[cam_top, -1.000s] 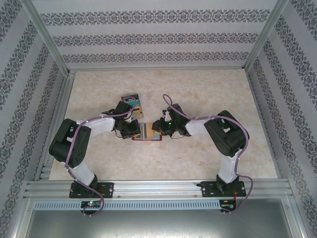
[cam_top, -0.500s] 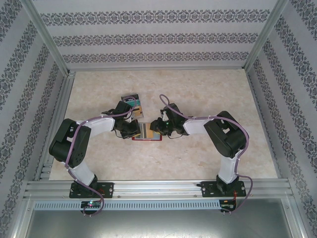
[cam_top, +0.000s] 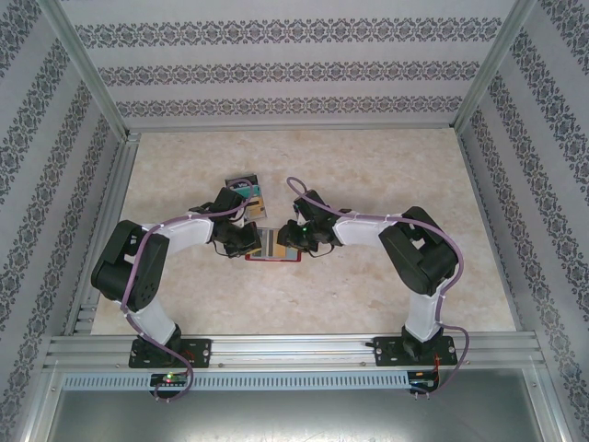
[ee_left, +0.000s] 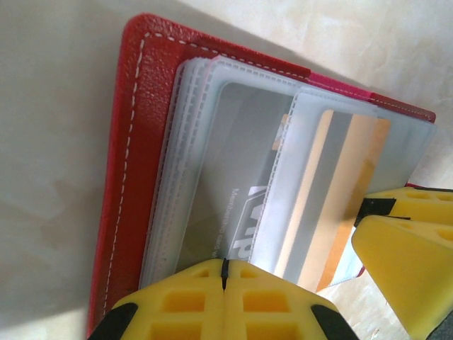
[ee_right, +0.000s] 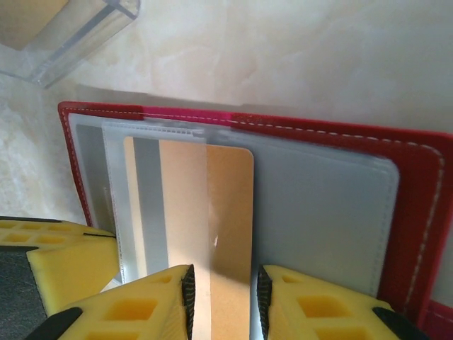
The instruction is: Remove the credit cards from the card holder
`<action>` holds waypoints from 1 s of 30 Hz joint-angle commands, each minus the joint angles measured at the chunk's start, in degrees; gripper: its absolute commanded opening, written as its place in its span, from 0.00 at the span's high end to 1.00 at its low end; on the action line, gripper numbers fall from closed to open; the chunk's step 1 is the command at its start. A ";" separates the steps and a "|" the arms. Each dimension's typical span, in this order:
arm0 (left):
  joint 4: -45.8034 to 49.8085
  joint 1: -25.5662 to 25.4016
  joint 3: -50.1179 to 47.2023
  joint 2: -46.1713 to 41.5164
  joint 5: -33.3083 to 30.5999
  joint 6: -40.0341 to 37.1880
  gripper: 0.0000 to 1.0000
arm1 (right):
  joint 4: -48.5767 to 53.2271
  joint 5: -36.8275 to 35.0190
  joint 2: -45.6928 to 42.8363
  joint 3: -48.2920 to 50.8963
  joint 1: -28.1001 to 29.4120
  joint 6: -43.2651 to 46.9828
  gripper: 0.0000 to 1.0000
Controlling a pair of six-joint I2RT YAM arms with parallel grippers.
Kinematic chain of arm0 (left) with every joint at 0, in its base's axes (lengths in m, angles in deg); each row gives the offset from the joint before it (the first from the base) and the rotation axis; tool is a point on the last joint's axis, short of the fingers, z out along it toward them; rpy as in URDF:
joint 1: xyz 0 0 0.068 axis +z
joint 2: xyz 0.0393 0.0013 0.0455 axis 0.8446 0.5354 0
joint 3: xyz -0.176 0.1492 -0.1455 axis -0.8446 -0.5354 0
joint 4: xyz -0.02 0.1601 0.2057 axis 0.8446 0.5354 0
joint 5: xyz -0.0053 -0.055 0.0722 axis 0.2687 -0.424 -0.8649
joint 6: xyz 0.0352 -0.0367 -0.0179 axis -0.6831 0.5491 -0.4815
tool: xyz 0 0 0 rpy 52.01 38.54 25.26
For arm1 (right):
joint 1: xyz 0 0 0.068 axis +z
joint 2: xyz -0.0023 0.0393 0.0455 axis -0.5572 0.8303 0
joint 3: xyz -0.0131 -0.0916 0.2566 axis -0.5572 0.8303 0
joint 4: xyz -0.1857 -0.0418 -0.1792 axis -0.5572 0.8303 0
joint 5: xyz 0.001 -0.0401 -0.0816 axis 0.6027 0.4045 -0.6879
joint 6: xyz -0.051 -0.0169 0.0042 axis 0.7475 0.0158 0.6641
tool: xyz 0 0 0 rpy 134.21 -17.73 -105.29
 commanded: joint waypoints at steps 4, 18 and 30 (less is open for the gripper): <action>5.49 0.46 -1.64 3.50 -5.94 0.49 1.00 | 9.83 -4.41 0.77 0.81 0.41 0.73 0.66; 5.09 0.48 -1.75 3.62 -5.20 0.39 1.00 | -1.72 4.49 3.76 0.52 0.39 -0.91 0.73; 5.22 0.49 -2.01 3.36 -5.42 0.32 1.00 | -4.51 4.26 0.72 5.14 -2.01 -1.78 1.00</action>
